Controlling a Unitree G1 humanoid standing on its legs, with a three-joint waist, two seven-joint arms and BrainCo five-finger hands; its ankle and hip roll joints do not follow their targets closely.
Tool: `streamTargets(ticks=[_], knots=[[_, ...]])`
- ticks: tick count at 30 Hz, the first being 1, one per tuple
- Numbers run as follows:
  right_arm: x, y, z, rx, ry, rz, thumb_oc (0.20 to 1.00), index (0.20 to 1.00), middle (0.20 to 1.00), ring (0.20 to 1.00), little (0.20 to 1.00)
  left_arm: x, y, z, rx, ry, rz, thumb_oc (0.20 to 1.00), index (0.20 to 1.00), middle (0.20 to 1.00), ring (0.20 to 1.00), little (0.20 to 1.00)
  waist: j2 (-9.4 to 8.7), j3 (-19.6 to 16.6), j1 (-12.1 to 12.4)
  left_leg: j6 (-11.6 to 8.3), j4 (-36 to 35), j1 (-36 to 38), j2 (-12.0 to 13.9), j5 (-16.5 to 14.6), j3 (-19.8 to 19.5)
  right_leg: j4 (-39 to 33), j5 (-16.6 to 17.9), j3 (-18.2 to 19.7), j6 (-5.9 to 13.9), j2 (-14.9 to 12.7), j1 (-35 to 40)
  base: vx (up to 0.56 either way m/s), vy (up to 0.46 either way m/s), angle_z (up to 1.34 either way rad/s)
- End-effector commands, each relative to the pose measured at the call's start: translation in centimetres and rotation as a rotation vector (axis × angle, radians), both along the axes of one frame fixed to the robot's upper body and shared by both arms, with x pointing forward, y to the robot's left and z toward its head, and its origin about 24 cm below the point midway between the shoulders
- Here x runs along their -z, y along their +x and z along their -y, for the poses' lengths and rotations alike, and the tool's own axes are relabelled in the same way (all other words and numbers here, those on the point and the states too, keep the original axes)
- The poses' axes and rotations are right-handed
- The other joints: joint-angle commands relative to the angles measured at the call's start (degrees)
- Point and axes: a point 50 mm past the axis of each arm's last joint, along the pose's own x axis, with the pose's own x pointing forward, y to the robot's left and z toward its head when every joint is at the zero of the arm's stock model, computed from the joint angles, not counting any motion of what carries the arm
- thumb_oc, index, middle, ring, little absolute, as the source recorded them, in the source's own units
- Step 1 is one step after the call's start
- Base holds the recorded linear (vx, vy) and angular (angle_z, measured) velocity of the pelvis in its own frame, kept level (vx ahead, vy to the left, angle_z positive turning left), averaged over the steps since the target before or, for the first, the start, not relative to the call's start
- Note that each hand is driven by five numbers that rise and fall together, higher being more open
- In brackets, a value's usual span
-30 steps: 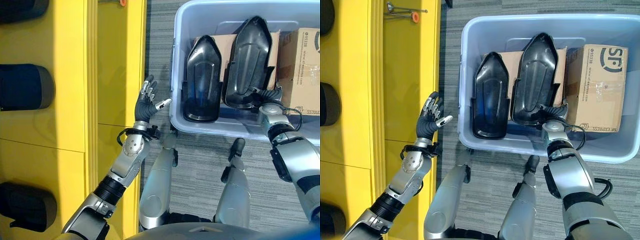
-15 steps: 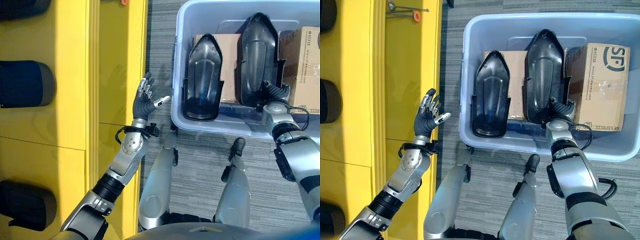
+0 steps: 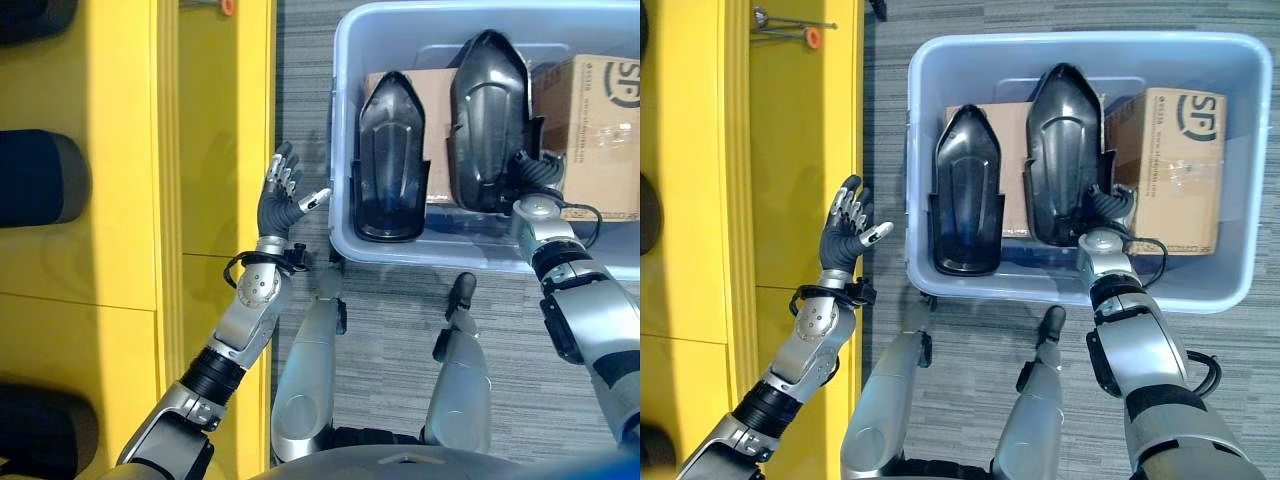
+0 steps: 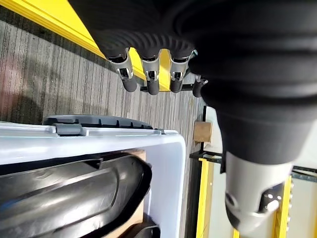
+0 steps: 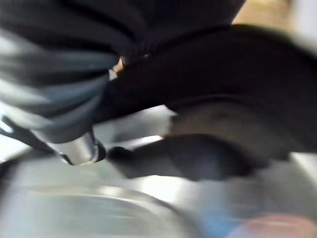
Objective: Move parts from the plastic box to the shelf.
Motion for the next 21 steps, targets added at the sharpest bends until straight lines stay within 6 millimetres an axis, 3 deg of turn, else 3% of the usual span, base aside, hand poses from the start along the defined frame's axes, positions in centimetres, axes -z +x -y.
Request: streamTargets(ticks=[1, 8, 17, 21], knots=[[-3.2, 0.2, 0.0, 0.0, -0.027, 0.159, 0.2, 0.2, 0.2, 0.2, 0.2, -2.6, -1.0, -0.9, -0.009, 0.003, 0.155, 1.0, 1.0, 1.0, 1.0, 1.0, -2.45, -0.91, 1.7, -3.81, 6.24, 5.46, 3.83, -10.2, -0.79, -2.97, 7.32, 0.27, -2.49, 0.19, 1.4, 0.0, -0.013, -0.06], [-3.5, -1.0, -0.3, -0.036, -0.015, 0.273, 0.2, 0.2, 0.2, 0.2, 0.2, -1.9, -1.5, -2.3, -0.044, 0.008, 0.123, 1.0, 1.0, 1.0, 1.0, 1.0, -3.7, -3.19, 0.43, -4.11, 4.43, 8.77, 4.87, -9.9, -0.46, -3.8, 7.71, 0.6, -2.53, 0.81, 3.12, 0.01, -0.03, -0.1], [-1.0, -2.8, -2.4, -0.148, 0.102, 0.336, 0.2, 0.2, 0.2, 0.2, 0.2, -0.7, -2.3, -3.6, -0.068, 0.021, 0.07, 1.0, 1.0, 1.0, 1.0, 1.0, -4.78, -6.78, -1.03, -4.51, 0.56, 13.68, 6.38, -8.6, 0.12, -4.96, 7.54, 1.48, -2.66, 2.06, 5.49, 0.03, -0.034, -0.11], [-0.9, -3.6, -3.3, -0.195, 0.124, 0.377, 0.2, 0.2, 0.2, 0.2, 0.2, -0.3, -2.4, -4.0, -0.079, 0.026, 0.054, 1.0, 1.0, 1.0, 1.0, 1.0, -5.28, -7.8, -1.48, -4.69, -0.08, 14.97, 6.97, -8.35, 0.45, -5.23, 7.46, 1.8, -2.74, 2.51, 6.14, 0.03, -0.035, -0.05]])
